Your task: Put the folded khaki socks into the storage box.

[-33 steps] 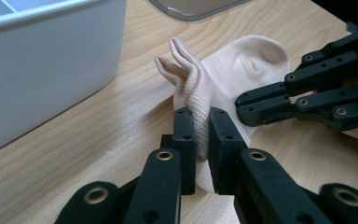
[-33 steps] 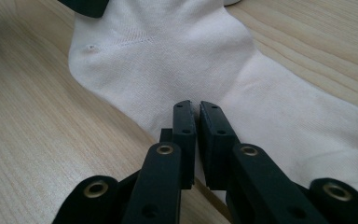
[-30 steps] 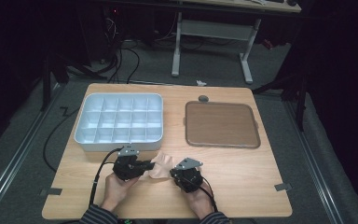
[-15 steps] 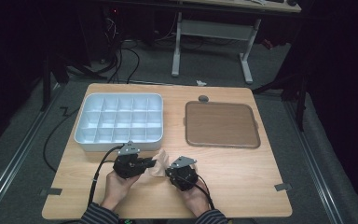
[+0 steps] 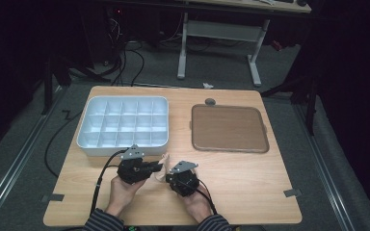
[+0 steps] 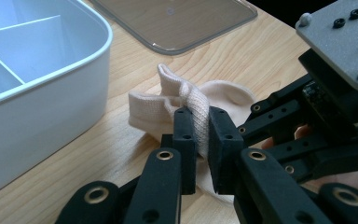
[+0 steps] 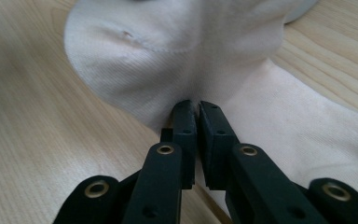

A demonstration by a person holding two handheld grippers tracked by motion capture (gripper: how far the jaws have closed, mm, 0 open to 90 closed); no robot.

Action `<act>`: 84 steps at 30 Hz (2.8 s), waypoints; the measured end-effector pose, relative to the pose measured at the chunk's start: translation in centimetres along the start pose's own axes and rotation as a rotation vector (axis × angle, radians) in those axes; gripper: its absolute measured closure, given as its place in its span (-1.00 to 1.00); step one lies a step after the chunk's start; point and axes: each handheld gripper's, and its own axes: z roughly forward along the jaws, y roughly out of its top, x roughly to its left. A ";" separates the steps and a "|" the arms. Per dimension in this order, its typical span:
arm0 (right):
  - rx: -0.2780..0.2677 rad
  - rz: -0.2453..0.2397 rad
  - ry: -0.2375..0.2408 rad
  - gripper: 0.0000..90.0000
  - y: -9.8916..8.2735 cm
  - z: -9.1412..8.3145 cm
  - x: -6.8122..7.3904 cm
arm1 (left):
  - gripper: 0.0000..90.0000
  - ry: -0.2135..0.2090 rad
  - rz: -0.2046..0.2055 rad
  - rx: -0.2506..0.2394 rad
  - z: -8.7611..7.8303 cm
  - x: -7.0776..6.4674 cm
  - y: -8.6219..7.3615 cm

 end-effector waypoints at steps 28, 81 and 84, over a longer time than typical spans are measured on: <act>-0.099 0.085 -0.180 0.55 -1.6 -5.7 -2.8 | 0.87 0.048 0.000 0.060 0.1 0.2 -0.6; -0.019 0.123 -0.125 0.87 -2.7 -3.1 -4.0 | 0.86 0.013 0.037 0.083 2.1 -1.4 0.7; -0.016 0.111 -0.130 0.87 -2.6 -3.1 -4.0 | 0.86 0.011 0.032 0.086 2.3 -1.4 0.7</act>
